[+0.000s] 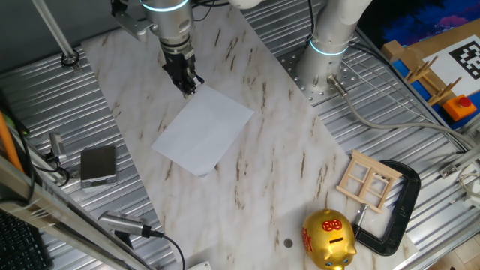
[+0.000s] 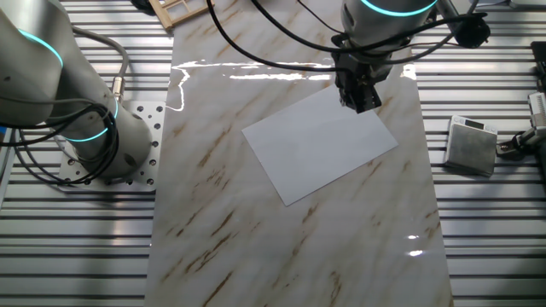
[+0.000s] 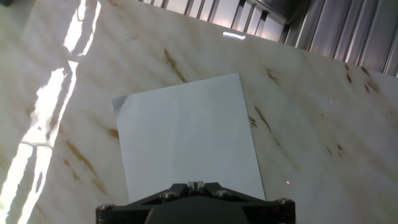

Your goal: Flip over and spread out the paper that is laid flat on the table

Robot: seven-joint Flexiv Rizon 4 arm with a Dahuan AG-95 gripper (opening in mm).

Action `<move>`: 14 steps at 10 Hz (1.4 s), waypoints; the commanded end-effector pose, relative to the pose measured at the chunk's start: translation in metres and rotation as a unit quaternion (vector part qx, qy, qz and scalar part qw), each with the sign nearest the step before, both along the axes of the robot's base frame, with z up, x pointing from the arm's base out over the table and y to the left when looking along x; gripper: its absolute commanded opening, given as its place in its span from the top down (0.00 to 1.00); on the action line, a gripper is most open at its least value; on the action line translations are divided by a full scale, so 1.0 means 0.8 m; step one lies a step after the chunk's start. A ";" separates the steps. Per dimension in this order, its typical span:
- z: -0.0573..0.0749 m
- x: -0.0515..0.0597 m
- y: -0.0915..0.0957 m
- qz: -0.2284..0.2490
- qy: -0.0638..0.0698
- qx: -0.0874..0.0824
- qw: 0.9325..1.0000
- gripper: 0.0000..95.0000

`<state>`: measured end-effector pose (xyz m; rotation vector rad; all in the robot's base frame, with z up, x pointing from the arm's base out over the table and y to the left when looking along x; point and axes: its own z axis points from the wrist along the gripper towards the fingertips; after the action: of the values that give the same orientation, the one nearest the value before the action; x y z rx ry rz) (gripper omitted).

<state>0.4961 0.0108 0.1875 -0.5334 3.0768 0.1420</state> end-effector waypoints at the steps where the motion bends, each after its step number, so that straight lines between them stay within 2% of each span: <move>1: -0.006 0.012 0.007 0.012 0.047 0.003 0.999 1.00; 5: -0.006 0.013 0.013 0.008 0.046 0.005 0.999 1.00; 7: -0.015 0.019 0.025 0.001 0.046 0.007 0.999 1.00; 11: -0.053 0.042 0.069 -0.020 0.044 0.005 0.999 1.00; 14: -0.078 0.047 0.099 -0.034 0.044 -0.001 0.998 1.00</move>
<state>0.5338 0.0940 0.1227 -0.4270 3.1769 0.1669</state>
